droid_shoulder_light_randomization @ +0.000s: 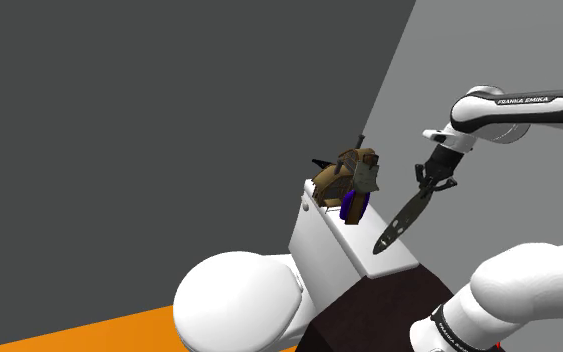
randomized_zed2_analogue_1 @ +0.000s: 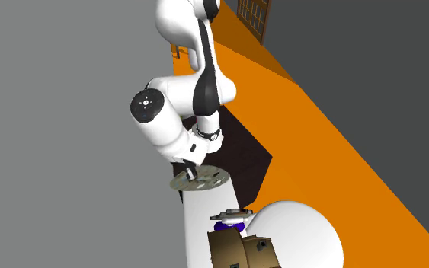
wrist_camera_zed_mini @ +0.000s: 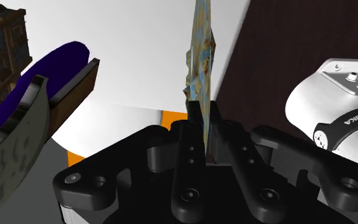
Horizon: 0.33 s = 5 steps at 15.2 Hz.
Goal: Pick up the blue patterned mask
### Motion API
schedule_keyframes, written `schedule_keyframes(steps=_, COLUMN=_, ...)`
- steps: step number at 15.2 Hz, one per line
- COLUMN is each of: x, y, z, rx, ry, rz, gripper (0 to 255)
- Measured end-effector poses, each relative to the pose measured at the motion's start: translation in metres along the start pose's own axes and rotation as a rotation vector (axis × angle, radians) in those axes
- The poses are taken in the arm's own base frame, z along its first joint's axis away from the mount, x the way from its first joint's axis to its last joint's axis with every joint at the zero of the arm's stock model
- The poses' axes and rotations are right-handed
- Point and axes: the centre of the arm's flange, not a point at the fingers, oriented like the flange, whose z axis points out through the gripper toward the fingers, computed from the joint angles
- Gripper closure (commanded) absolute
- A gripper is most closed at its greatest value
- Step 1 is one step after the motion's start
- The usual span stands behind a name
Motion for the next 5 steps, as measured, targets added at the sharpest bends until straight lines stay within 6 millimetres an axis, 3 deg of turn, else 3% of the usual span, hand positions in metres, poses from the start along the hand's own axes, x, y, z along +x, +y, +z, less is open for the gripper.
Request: schedule_keyframes(steps=5, x=0.0084, y=-0.0116, z=-0.0025, rx=0.074, ry=0.052, rz=0.011, gripper=255)
